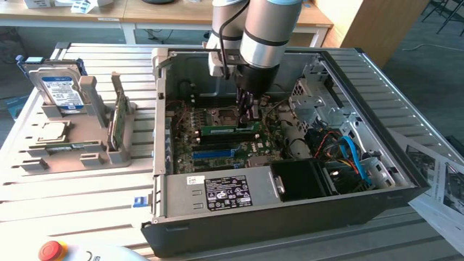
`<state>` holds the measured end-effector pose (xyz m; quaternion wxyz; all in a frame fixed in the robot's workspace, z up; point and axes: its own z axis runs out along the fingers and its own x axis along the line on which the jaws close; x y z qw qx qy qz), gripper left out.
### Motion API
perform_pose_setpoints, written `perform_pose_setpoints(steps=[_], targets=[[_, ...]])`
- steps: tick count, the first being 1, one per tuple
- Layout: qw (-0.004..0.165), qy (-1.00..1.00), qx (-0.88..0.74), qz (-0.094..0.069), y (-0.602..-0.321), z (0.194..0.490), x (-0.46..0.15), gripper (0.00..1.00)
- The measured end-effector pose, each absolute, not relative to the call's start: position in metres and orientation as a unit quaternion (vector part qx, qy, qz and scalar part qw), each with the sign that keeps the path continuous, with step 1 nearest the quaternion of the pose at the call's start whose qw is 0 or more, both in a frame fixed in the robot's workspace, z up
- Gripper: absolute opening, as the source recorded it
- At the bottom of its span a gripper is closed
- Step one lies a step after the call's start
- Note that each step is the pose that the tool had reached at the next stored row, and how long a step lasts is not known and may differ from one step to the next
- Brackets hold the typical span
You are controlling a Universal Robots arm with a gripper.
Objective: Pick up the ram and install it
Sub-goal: 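Insert the ram into the slot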
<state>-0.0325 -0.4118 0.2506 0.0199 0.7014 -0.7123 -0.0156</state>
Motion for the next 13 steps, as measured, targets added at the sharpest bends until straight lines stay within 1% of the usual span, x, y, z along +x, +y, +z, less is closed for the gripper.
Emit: perform_pose_setpoints(steps=[13], targets=[[0.020, -0.712, 0.701, -0.016, -0.4118, 0.2490, -0.0316, 0.12]])
